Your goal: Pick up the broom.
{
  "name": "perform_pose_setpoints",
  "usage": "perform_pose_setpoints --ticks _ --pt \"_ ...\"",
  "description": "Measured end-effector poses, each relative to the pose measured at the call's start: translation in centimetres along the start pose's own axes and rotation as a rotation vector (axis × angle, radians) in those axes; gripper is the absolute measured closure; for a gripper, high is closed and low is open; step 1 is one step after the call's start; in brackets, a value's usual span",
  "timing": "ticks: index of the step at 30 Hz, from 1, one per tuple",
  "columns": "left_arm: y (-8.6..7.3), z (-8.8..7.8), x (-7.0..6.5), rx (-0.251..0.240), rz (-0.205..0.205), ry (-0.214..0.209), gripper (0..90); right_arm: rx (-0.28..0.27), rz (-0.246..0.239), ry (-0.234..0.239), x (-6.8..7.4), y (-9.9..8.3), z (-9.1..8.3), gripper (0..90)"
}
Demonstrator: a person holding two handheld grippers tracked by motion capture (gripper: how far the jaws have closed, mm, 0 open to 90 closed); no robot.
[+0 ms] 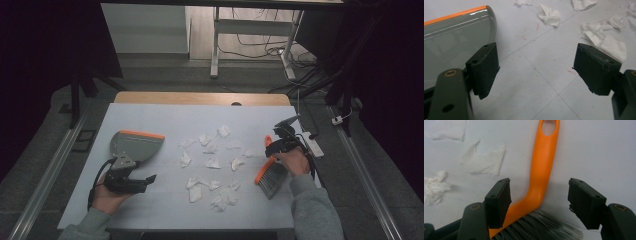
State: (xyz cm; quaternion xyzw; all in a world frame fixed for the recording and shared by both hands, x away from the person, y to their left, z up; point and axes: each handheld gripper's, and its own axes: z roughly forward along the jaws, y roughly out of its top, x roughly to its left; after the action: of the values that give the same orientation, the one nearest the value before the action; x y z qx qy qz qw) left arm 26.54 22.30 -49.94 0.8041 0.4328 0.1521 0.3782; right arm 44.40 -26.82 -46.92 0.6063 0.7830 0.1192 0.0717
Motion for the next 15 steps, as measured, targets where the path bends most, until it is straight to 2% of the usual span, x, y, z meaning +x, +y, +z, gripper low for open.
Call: perform_pose_setpoints --ticks 4,6,15 --pt "-0.1 -0.1 -0.1 -0.004 0.002 -0.004 21.1 0.028 0.011 -0.026 0.2 0.2 0.5 36.2" --pt "-0.1 -0.1 -0.1 -0.005 0.001 -0.006 21.2 0.041 0.037 -0.038 0.2 0.3 0.7 37.7" --pt "-0.2 -0.1 -0.2 -0.003 0.001 -0.013 21.2 0.096 0.066 -0.053 0.7 0.2 1.7 43.5"
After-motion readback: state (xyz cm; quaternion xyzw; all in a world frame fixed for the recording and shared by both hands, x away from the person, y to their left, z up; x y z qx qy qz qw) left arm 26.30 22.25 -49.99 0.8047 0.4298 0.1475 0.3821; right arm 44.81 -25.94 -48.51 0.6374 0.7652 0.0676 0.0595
